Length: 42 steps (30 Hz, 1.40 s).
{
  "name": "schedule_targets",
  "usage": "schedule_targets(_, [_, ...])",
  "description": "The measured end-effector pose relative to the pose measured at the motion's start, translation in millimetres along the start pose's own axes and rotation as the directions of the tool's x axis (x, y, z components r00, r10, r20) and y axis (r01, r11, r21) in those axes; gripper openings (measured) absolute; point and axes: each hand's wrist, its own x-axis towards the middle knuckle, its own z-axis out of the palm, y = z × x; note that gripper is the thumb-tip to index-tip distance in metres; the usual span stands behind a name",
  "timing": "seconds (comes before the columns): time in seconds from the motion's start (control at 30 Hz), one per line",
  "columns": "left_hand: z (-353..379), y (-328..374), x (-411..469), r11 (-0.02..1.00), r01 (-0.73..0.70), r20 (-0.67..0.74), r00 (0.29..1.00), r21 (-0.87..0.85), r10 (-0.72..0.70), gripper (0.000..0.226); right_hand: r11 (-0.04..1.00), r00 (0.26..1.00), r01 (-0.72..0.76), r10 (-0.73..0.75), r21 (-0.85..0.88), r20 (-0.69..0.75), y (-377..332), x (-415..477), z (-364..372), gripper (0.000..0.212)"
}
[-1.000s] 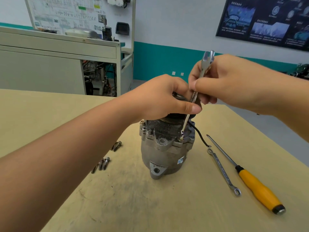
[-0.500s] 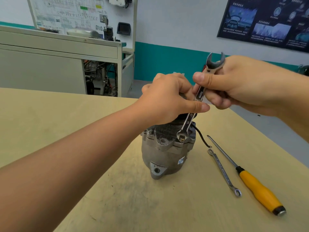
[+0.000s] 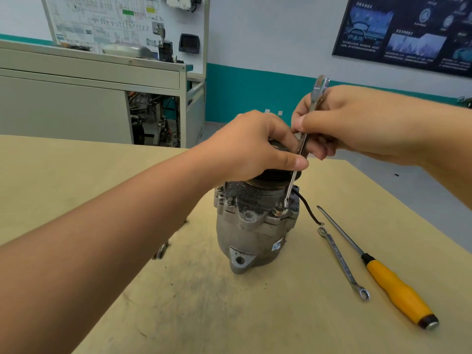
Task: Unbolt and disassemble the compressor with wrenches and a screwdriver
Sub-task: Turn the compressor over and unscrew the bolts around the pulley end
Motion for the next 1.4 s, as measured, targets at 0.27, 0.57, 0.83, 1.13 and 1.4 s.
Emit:
schedule_targets(0.27, [4, -5, -9, 0.991, 0.012, -0.093, 0.995, -0.137, -0.025, 0.027, 0.985, 0.986, 0.113, -0.127, 0.134, 0.105, -2, -3, -2, 0.021])
schedule_targets(0.57, [4, 4, -15, 0.992, 0.015, -0.207, 0.977, -0.121, -0.04, 0.039, 0.988, 0.99, 0.132, -0.127, 0.086, -0.057, -12, -1, 3, 0.04])
schedule_targets(0.83, [8, 8, -15, 0.999, 0.016, -0.181, 0.983, -0.036, -0.023, 0.032, 0.992, 0.988, 0.123, -0.125, -0.025, -0.089, -10, -10, 6, 0.037])
schedule_targets(1.13, [7, 11, -17, 1.0, 0.013, -0.186, 0.982, -0.012, -0.015, 0.033, 0.992, 0.993, 0.106, -0.102, 0.062, -0.057, -7, -10, 4, 0.035])
schedule_targets(1.4, [9, 7, -18, 1.0, 0.021, -0.193, 0.981, -0.017, -0.024, 0.036, 0.992, 0.994, 0.102, -0.099, 0.069, -0.05, -7, -12, 6, 0.033])
